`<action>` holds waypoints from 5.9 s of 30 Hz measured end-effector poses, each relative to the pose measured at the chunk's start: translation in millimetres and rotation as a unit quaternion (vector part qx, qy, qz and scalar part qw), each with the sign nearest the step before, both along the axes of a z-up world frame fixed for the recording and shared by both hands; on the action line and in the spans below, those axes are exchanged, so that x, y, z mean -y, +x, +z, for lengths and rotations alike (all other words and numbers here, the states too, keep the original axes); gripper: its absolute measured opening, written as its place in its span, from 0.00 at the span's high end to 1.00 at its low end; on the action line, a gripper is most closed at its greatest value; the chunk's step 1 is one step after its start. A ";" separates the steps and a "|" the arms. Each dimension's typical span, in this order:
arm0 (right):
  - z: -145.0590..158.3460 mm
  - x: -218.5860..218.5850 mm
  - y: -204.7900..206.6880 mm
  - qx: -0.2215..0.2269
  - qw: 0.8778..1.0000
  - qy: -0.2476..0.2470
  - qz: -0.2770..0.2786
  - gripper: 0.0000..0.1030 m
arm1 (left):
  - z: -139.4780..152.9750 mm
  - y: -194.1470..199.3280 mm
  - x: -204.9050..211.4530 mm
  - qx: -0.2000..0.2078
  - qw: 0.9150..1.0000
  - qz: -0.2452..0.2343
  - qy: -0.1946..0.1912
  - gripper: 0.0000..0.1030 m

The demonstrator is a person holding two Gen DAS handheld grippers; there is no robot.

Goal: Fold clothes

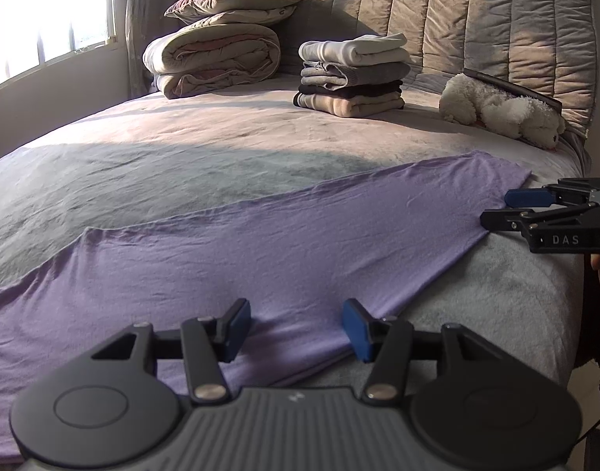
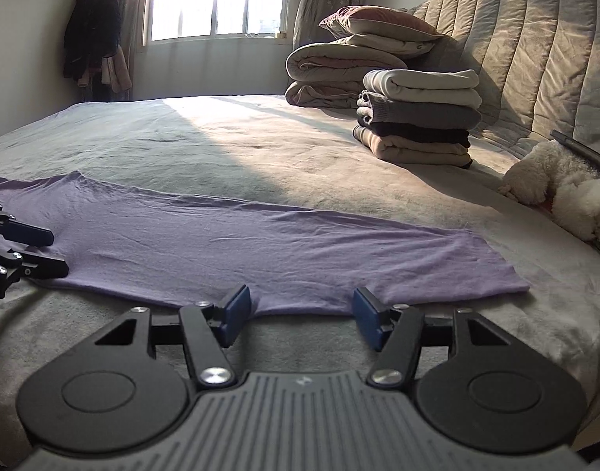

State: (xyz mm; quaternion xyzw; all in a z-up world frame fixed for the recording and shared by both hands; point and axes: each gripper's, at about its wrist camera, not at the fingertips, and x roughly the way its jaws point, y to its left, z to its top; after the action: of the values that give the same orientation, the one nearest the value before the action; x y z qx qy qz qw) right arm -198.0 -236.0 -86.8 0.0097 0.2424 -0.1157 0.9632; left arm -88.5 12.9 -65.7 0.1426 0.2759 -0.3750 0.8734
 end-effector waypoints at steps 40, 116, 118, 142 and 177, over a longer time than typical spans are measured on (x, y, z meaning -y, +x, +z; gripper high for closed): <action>10.0 127.2 16.1 -0.032 0.986 0.065 -0.148 0.37 | 12.7 12.8 -8.3 -0.041 0.999 0.020 -0.028 0.43; 36.4 -290.9 200.8 -0.062 0.884 0.377 0.270 0.90 | 33.3 121.0 -249.3 -0.135 0.915 0.289 -0.247 0.96; 32.2 -301.5 208.9 -0.063 0.879 0.389 0.268 0.90 | 32.4 124.7 -258.8 -0.132 0.911 0.301 -0.250 0.96; 14.5 -283.0 236.7 -0.113 0.801 0.526 0.263 0.83 | 31.0 91.3 -329.2 -0.119 0.854 0.384 -0.332 0.79; 18.2 -89.3 191.9 -0.044 0.972 0.202 0.110 0.88 | 14.4 115.1 -248.9 -0.029 0.900 0.398 -0.174 0.54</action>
State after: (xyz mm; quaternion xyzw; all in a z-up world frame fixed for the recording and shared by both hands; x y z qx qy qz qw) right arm -6.1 -146.7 -68.6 0.1723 0.3020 0.0417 0.9367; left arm 26.6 261.8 -51.3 -0.1446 0.2652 -0.0420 0.9524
